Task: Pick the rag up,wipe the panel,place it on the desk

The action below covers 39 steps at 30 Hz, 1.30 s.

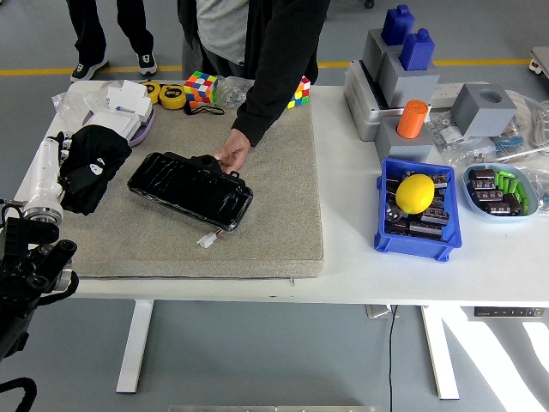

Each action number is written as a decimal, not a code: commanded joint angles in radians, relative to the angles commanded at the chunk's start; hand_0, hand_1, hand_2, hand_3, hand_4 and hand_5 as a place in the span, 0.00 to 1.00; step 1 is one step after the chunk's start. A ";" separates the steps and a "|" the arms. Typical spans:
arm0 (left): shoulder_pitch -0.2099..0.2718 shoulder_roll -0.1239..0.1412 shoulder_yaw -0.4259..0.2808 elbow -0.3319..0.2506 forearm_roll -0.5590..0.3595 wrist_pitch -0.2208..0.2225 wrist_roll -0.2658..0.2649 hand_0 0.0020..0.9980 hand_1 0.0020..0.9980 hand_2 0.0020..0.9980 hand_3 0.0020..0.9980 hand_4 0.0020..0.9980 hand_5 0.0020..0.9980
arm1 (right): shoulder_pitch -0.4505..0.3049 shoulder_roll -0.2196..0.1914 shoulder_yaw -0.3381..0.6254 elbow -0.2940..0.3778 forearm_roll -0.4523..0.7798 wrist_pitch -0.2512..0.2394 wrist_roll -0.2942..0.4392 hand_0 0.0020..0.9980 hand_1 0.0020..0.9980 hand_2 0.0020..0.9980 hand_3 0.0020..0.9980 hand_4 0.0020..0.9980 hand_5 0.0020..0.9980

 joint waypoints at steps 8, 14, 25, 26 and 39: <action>0.010 0.000 -0.020 0.025 0.046 -0.023 0.044 0.43 0.63 0.60 0.59 0.80 0.08 | 0.002 -0.002 -0.008 0.002 0.005 0.000 0.000 0.56 0.56 0.49 0.52 0.90 0.37; 0.017 0.000 -0.024 0.024 0.094 -0.047 0.106 0.57 0.76 0.78 0.73 0.84 0.10 | -0.002 0.000 -0.003 0.001 0.002 0.000 0.000 0.56 0.56 0.49 0.52 0.90 0.37; 0.058 0.006 -0.052 -0.060 0.119 -0.088 0.163 0.79 0.92 0.95 0.93 1.00 0.28 | -0.001 0.002 0.003 0.002 0.002 0.001 0.000 0.56 0.56 0.49 0.52 0.90 0.37; 0.064 0.007 -0.056 -0.075 0.122 -0.093 0.167 0.96 1.00 1.00 1.00 1.00 0.42 | -0.002 0.002 0.003 0.002 0.001 0.001 0.000 0.56 0.56 0.50 0.52 0.89 0.37; 0.211 0.011 -0.142 -0.430 -0.176 -0.133 0.035 0.74 0.84 0.86 0.84 0.95 0.29 | -0.002 0.004 0.005 0.002 -0.003 0.002 0.000 0.56 0.57 0.49 0.52 0.90 0.37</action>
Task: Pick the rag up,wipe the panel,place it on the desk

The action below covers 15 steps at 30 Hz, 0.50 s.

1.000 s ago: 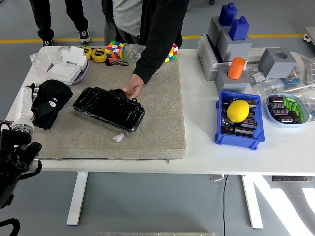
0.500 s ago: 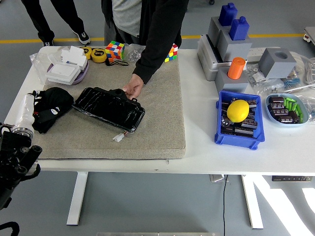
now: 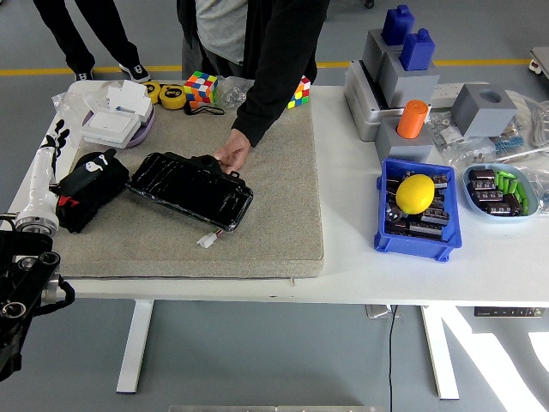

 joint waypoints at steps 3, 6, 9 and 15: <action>0.018 -0.015 -0.047 -0.039 -0.077 0.014 -0.069 0.74 0.84 0.86 0.84 0.95 0.29 | 0.001 0.002 0.001 0.000 -0.004 0.001 -0.002 0.56 0.57 0.49 0.52 0.90 0.37; 0.035 -0.031 -0.099 -0.074 -0.113 0.005 -0.075 0.59 0.67 0.67 0.70 0.91 0.26 | 0.002 0.002 -0.001 0.001 -0.001 0.001 -0.002 0.56 0.57 0.49 0.52 0.90 0.37; 0.048 -0.046 -0.146 -0.099 -0.124 -0.003 -0.070 0.59 0.67 0.67 0.70 0.91 0.26 | 0.001 0.003 -0.003 0.000 0.002 0.000 -0.002 0.56 0.57 0.49 0.52 0.90 0.37; 0.054 -0.054 -0.173 -0.121 -0.121 -0.008 -0.056 0.58 0.66 0.66 0.68 0.89 0.25 | 0.003 0.004 0.003 -0.003 -0.001 -0.001 -0.002 0.56 0.57 0.49 0.52 0.90 0.37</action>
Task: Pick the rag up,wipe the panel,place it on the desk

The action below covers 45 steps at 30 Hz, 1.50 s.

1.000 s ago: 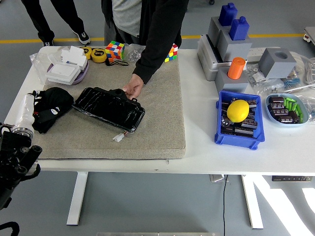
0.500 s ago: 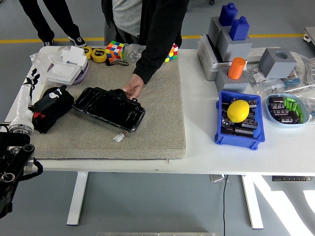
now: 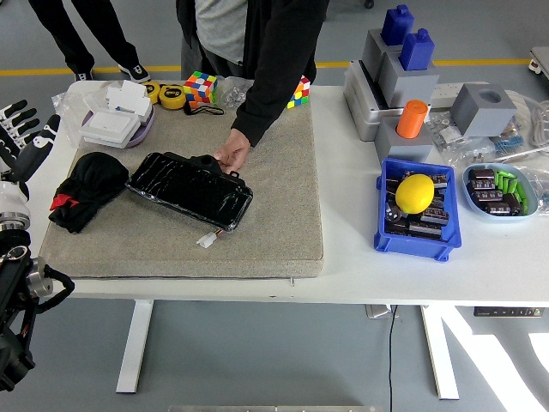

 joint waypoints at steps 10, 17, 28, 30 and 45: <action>0.007 -0.002 -0.007 -0.019 0.008 -0.005 0.022 0.58 0.66 0.66 0.67 0.88 0.25 | 0.005 -0.004 -0.002 0.000 0.001 0.000 0.002 0.56 0.57 0.49 0.52 0.90 0.37; 0.010 0.000 -0.017 -0.025 0.004 -0.002 0.015 0.58 0.66 0.66 0.67 0.87 0.26 | 0.006 -0.005 -0.002 -0.003 -0.003 -0.001 0.002 0.56 0.57 0.50 0.52 0.90 0.37; 0.011 -0.001 -0.018 -0.029 0.014 -0.002 0.022 0.59 0.66 0.66 0.67 0.87 0.26 | 0.009 -0.008 -0.004 -0.010 -0.006 0.000 0.003 0.56 0.57 0.50 0.52 0.90 0.37; 0.010 -0.001 -0.018 -0.027 0.015 -0.003 0.025 0.59 0.66 0.66 0.67 0.87 0.26 | 0.011 -0.009 -0.007 -0.011 -0.005 0.000 0.003 0.56 0.57 0.50 0.52 0.90 0.37; 0.018 0.005 -0.024 -0.034 0.013 -0.004 0.030 0.59 0.66 0.66 0.68 0.87 0.26 | 0.015 -0.016 -0.016 -0.017 -0.012 0.000 0.004 0.56 0.57 0.50 0.52 0.90 0.37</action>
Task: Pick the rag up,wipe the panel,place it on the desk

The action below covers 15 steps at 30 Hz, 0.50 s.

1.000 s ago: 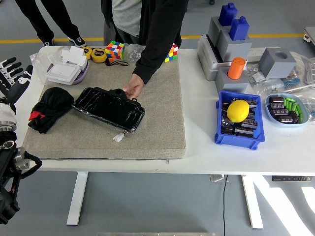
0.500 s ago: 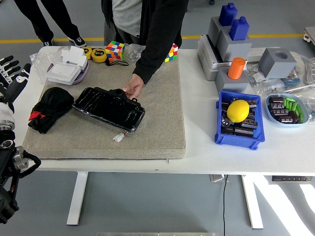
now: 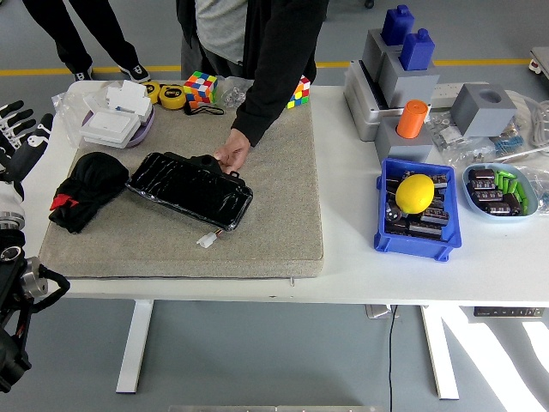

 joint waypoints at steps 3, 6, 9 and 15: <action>-0.001 0.001 -0.002 0.000 0.000 -0.001 0.000 0.59 0.66 0.66 0.68 0.87 0.26 | 0.002 -0.001 -0.002 -0.001 0.000 0.000 0.000 0.56 0.57 0.50 0.52 0.90 0.37; -0.003 0.003 0.001 0.000 0.003 -0.001 0.000 0.59 0.66 0.66 0.68 0.87 0.26 | 0.002 0.000 -0.002 0.000 0.001 0.000 0.001 0.56 0.57 0.50 0.52 0.89 0.37; -0.004 0.005 0.000 -0.003 0.003 -0.001 0.001 0.59 0.66 0.66 0.68 0.87 0.26 | 0.004 -0.002 -0.002 0.002 0.003 0.001 0.001 0.56 0.57 0.50 0.52 0.89 0.37; -0.005 0.005 0.001 -0.007 0.003 -0.001 0.002 0.59 0.66 0.66 0.68 0.87 0.26 | 0.002 -0.001 0.006 0.001 0.000 0.001 0.000 0.56 0.57 0.50 0.52 0.90 0.37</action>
